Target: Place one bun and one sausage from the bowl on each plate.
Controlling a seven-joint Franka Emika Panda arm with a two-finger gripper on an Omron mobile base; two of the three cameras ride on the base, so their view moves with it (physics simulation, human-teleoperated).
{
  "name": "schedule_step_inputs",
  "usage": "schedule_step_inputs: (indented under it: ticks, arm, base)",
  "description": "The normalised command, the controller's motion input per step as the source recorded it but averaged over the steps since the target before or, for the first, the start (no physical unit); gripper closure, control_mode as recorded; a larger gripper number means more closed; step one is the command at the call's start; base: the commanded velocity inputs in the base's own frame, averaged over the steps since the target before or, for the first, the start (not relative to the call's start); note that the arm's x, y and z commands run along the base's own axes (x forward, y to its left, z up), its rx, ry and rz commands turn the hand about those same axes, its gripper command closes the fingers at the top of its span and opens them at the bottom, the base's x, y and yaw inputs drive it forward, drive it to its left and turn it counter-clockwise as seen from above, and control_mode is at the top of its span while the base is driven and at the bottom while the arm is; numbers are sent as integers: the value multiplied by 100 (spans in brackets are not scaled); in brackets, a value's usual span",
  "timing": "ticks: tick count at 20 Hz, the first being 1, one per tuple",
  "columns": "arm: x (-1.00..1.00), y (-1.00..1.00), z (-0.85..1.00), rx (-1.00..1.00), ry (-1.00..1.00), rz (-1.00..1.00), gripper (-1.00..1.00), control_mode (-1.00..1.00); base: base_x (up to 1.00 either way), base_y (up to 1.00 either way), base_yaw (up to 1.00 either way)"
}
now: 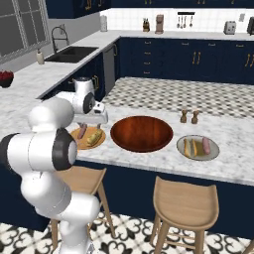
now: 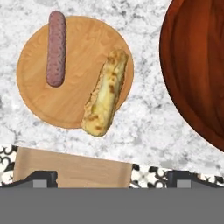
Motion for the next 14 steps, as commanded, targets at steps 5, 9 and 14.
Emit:
schedule_step_inputs:
  ticks: [5,9,14]
  arm:
    - [-84,-25,49,0,0,-3,-100,-100]
    - [-31,-14,56,0,0,-4,-100,-100]
    - [-2,-19,68,0,0,-1,-100,-100]
  base:
    - [0,0,0]
    - [0,0,0]
    - [0,0,0]
